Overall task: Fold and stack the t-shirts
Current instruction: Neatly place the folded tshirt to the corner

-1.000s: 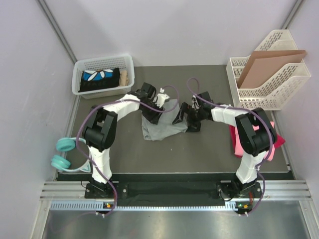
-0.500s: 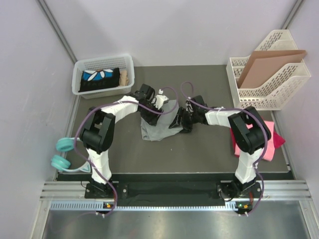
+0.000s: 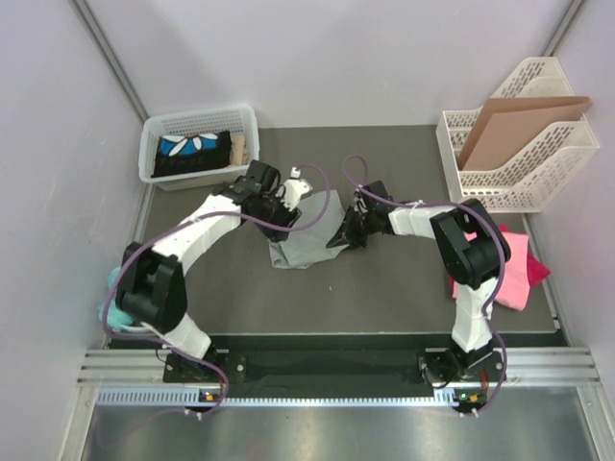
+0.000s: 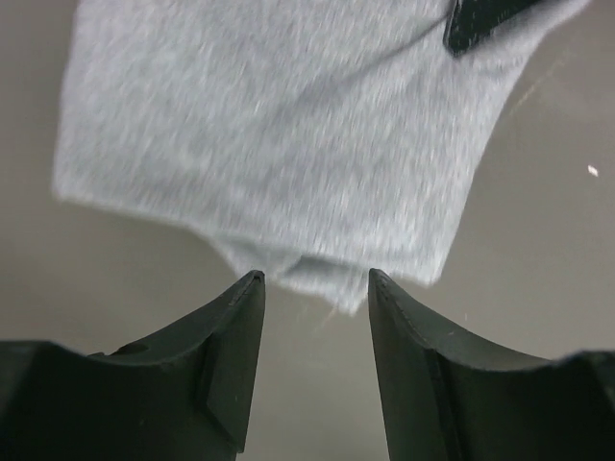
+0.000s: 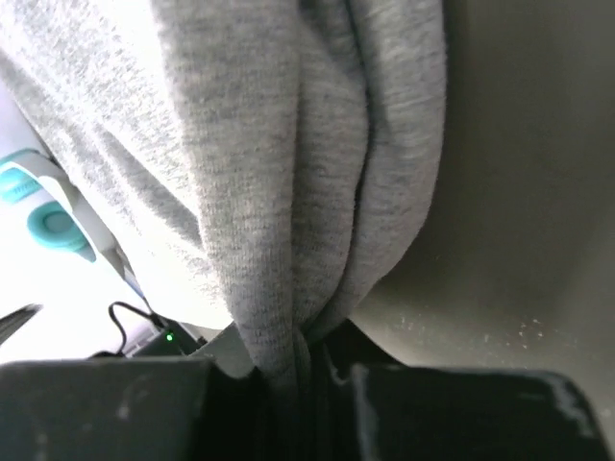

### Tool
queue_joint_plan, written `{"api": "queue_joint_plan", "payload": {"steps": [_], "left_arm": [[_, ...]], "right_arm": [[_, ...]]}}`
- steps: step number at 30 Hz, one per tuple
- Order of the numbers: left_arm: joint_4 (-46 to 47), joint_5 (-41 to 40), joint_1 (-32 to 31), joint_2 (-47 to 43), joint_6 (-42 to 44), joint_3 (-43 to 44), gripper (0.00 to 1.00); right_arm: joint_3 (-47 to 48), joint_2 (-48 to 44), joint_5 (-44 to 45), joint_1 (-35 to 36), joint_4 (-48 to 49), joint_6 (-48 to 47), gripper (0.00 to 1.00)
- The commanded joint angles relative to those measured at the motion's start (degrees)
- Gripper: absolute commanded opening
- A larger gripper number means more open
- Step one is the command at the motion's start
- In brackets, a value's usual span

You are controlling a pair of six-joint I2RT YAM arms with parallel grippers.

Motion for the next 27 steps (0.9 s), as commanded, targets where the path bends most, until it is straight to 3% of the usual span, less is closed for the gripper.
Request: {"api": "queue_joint_plan", "payload": {"steps": [1,7,11,16,27], "left_arm": [[-4.08,-3.09,2.79,-10.84,3.24,-3.38,0.53],[-7.5,-3.89,11.31,-21.13,6.14,-4.0,0.55],[-8.65,-7.22,11.85,-25.45,7.64,-5.58,0.56],[-9.61,-8.02,12.12,-28.18,7.29,-6.64,0.56],[-10.32,-8.81,12.2,-28.1,7.21,-5.41,0.56]], "right_arm": [[0.68,-1.05,4.22,0.18,-3.9,-2.63,0.0],[2.43,-14.47,10.45,-1.83,-16.38,-9.3,0.0],[2.09,-23.54,12.57,-5.61,-23.15,-11.59,0.0],[0.86,-33.47,11.17,-15.36,-29.22,-14.23,0.0],[2.0,-44.65,5.37,-30.99,-39.33,-18.98,0.0]]}}
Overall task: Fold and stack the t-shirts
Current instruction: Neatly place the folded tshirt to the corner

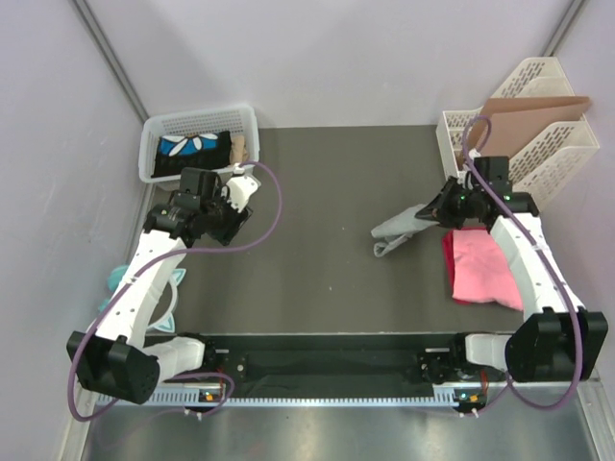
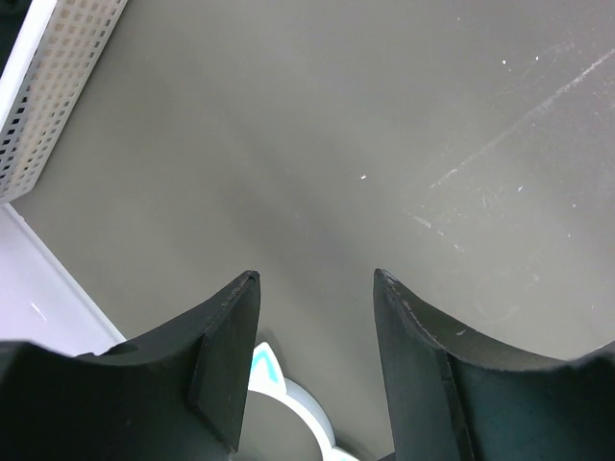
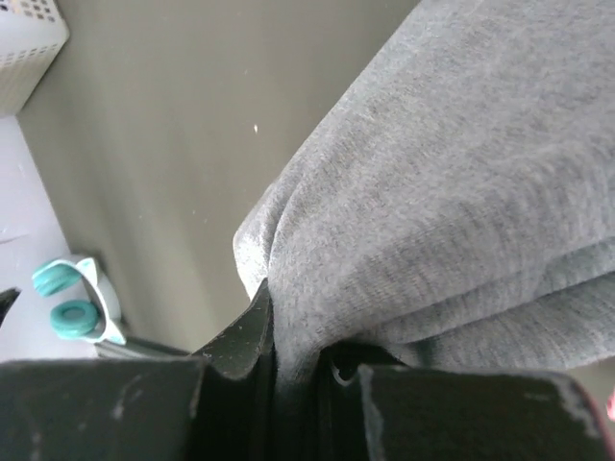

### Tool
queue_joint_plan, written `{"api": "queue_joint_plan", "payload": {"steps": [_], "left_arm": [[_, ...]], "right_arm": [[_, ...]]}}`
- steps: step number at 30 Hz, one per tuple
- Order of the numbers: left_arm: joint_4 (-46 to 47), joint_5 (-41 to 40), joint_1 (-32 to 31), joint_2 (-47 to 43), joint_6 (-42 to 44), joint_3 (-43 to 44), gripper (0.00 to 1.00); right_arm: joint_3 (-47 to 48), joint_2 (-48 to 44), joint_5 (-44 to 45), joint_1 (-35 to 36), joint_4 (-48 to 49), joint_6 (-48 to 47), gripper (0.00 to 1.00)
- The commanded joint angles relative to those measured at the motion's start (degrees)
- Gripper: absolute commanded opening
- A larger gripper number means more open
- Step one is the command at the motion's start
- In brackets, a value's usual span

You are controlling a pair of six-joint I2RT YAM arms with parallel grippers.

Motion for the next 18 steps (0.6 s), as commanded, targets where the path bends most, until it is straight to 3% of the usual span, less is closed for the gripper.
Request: {"api": "queue_joint_plan", "payload": {"steps": [1,8,18], "left_arm": [[-0.36,-0.2,0.18,-0.58,0.41,0.69,0.56],[-0.09,0.15,0.18,-0.49,0.41,0.08,0.56],[-0.09,0.24,0.18,-1.02,0.94,-1.06,0.56]], "right_arm": [[1.87,-4.72,-4.53,-5.49,-4.05,-4.0,0.0],[4.94,-4.2,-5.59,-12.52,-6.78,-5.6,0.0],[11.97,5.98,-9.81,-19.73,-5.55,-4.71,0.0]]}}
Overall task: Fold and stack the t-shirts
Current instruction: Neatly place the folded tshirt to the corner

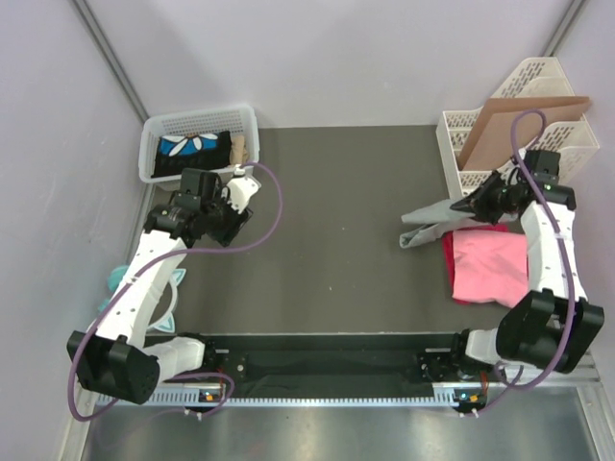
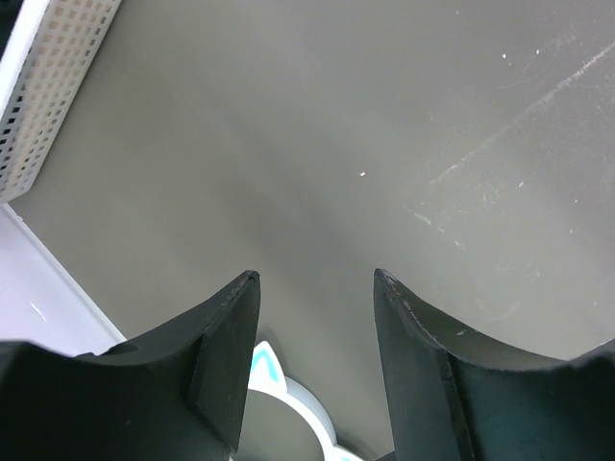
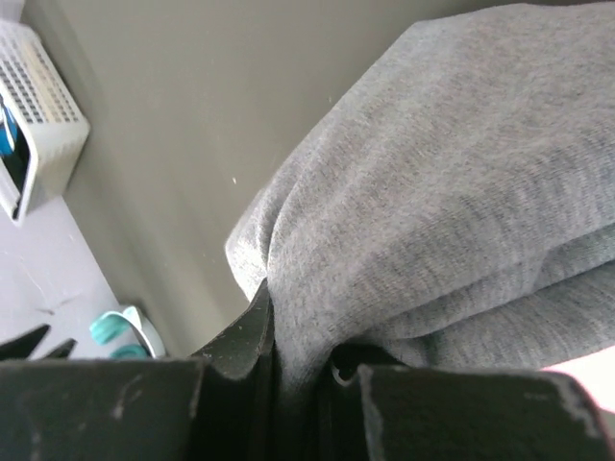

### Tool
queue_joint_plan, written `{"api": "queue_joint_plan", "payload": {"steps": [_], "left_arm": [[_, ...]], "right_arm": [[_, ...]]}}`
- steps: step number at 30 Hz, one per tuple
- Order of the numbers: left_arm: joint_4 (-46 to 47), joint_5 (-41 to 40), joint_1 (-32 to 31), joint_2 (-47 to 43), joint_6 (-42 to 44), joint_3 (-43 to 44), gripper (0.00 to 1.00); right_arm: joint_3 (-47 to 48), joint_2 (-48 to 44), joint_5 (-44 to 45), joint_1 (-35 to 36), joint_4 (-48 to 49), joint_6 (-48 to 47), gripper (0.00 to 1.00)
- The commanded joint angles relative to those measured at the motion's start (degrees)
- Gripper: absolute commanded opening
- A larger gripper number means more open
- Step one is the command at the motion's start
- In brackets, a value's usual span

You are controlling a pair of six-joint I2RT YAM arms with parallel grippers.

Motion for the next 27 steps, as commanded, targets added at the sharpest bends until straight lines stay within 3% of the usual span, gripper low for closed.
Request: {"api": "queue_joint_plan", "payload": {"steps": [1,8,15,27], "left_arm": [[0.21,0.39,0.18,-0.95,0.56,-0.91,0.56],[0.83,1.01,0.18,-0.95,0.04,-2.14,0.56],[0.39,1.19,0.18,-0.16,0.39,-1.44,0.55],[0.04,-1.71,0.18,0.28,2.93,-2.93,0.55]], "right_arm": [[7.49,4.55,-2.77,-1.94,1.62,-0.43,0.0],[9.44,8.52,-2.6,-5.71,0.57,-0.7,0.0],[-1.11,-1.48,0.21,-9.76,1.18,2.9,0.0],[-9.89,-9.5,17.78,-17.23,-4.27,6.51,0.03]]}}
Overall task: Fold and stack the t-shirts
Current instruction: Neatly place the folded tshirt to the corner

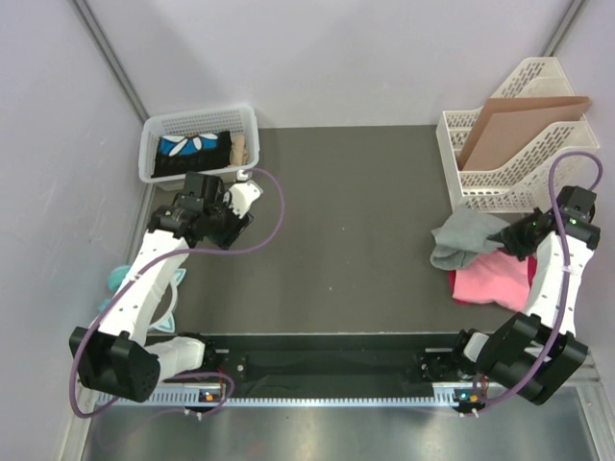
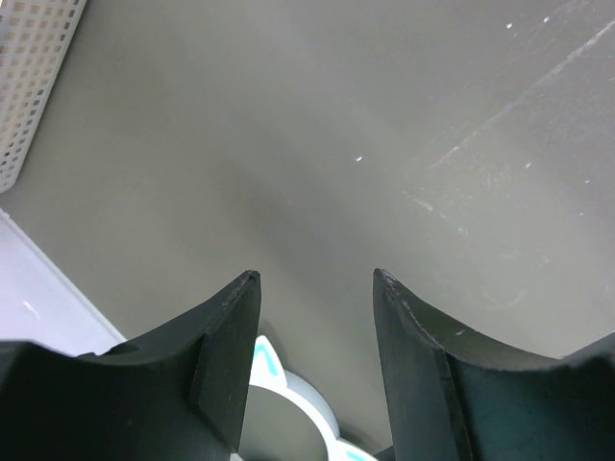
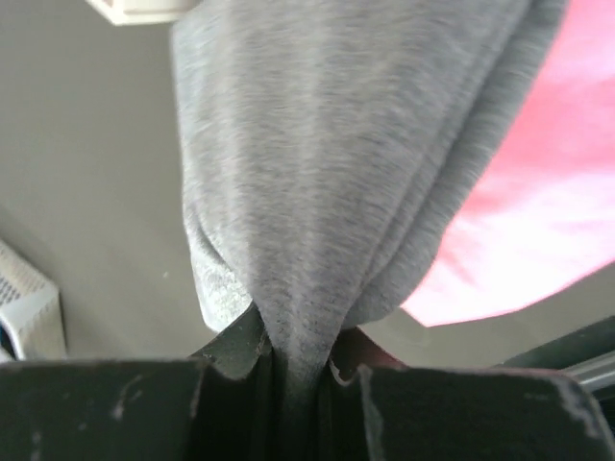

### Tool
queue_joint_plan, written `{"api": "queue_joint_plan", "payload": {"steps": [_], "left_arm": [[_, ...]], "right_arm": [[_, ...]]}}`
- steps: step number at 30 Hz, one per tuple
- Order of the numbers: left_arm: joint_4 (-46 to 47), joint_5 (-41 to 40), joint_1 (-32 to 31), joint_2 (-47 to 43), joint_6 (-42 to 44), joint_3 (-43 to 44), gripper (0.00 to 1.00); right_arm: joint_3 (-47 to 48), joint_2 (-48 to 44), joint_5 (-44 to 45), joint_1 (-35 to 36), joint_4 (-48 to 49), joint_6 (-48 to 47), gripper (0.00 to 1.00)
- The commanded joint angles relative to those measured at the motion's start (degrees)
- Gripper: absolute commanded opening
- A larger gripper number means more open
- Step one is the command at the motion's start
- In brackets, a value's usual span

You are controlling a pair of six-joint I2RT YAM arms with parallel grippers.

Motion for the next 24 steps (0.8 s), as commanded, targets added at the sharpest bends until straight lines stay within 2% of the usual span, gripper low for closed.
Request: {"api": "queue_joint_plan", "payload": {"steps": [1,2,4,5,8,11,14,20,24], "left_arm": [[0.48,-1.67,0.16,-0.72,1.73,-1.73,0.55],[0.57,-1.67,0.16,-0.81,1.91,-2.0,0.55],[0.74,-2.28,0.16,-1.51,2.61,-3.14,0.55],[1.44,-2.72,0.16,-1.61,2.96,-3.49,0.55],[2.23,-4.22,0.16,-1.61,4.19,-4.55,0.55],[2.85,-5.01,0.16,-1.26,4.9,-4.9,0.55],[3.29,-5.1,0.16,-0.73,5.16,-4.38,0.55],[2.77,-4.66,0.16,0.15,5.25,-3.23,0.55],[0.83,-3.87,0.16,1.2,4.9,-1.13,0.55]], "right_arm": [[-2.18,-1.33,9.24,-2.06,0.08,1.57,0.05],[-3.06,-1.15,10.13,-2.42,0.34,1.66,0.16],[-5.61,-0.54,10.92,-3.91,0.51,1.57,0.3],[-6.4,-0.27,11.19,-4.35,0.78,1.57,0.54],[-8.78,1.04,13.3,-5.76,0.6,1.92,0.82],[-11.06,2.62,12.59,-6.2,-1.49,1.84,0.84],[-11.51,1.32,15.84,-6.72,-4.57,1.05,0.85],[-16.52,-11.69,13.92,-6.2,-6.87,0.69,0.84],[-8.99,-9.51,16.99,-6.2,-7.04,2.54,0.84]]}}
